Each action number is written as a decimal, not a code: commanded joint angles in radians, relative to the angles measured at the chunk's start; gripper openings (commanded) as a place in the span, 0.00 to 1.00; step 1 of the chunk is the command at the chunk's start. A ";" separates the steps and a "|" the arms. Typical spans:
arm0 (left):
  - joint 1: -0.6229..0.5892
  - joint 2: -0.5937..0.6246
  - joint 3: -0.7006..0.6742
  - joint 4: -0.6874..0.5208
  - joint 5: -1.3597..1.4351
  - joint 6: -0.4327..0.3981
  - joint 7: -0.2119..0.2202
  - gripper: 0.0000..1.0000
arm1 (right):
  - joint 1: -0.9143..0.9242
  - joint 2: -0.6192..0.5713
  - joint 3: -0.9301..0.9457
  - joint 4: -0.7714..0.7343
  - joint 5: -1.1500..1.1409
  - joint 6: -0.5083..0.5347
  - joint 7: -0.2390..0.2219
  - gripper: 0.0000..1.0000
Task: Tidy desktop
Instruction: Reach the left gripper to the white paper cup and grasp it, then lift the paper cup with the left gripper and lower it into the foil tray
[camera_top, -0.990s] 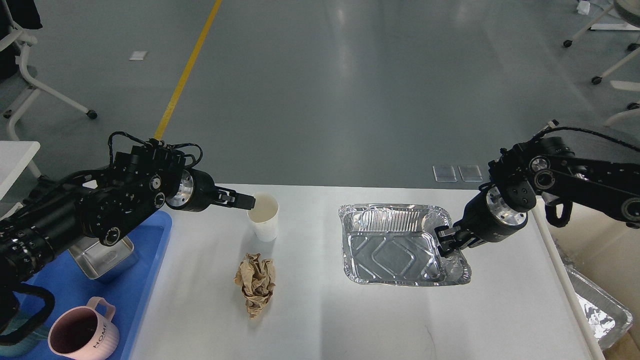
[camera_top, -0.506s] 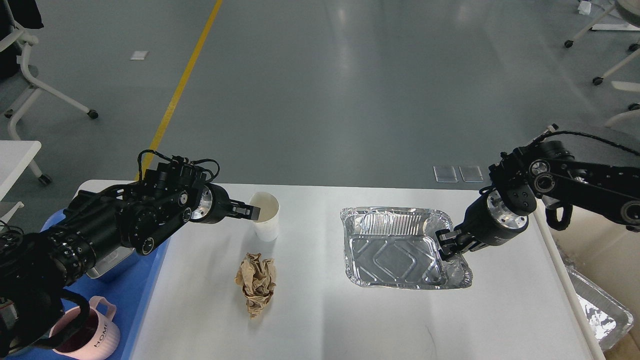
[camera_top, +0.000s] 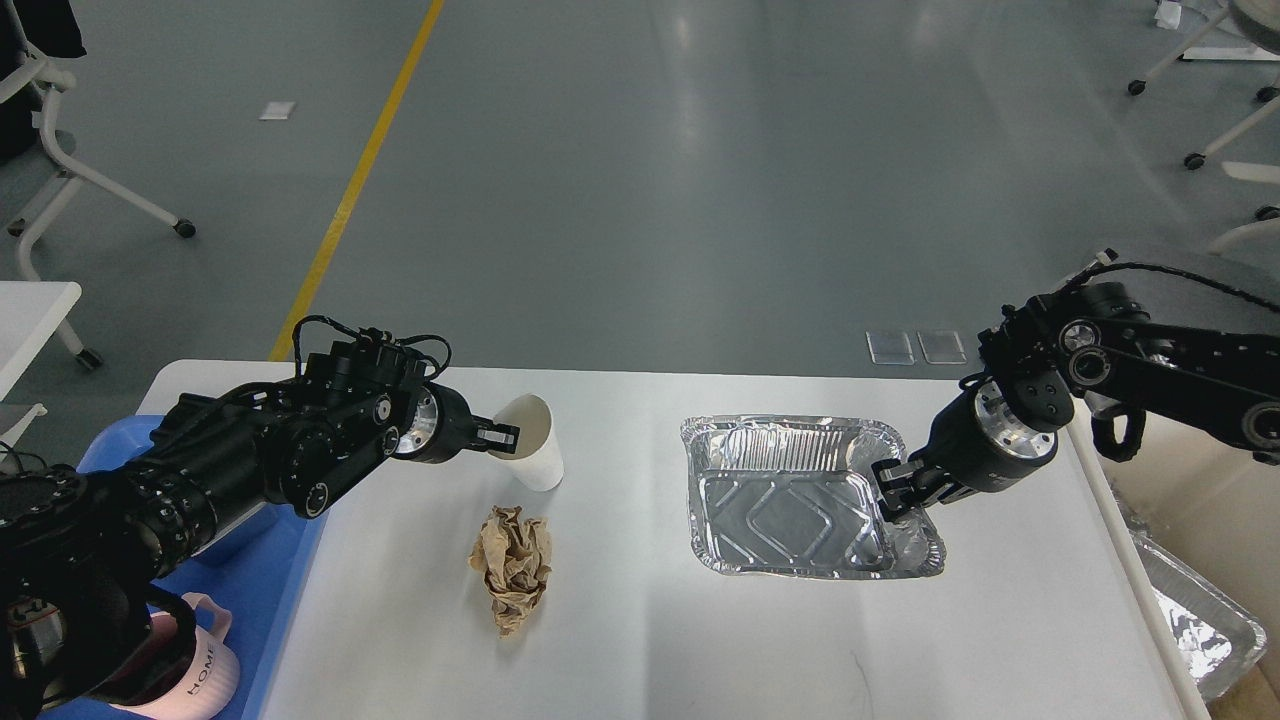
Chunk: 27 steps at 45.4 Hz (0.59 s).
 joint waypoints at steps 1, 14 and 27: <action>-0.005 -0.001 0.000 0.001 0.000 -0.016 -0.008 0.01 | 0.000 0.000 0.000 0.000 0.000 0.000 0.000 0.00; -0.047 0.011 -0.006 -0.048 0.002 -0.147 -0.067 0.00 | 0.000 -0.001 0.000 -0.003 0.000 0.000 0.000 0.00; -0.129 0.189 -0.051 -0.377 -0.143 -0.285 -0.053 0.00 | -0.005 -0.003 0.001 -0.009 0.000 0.000 0.000 0.00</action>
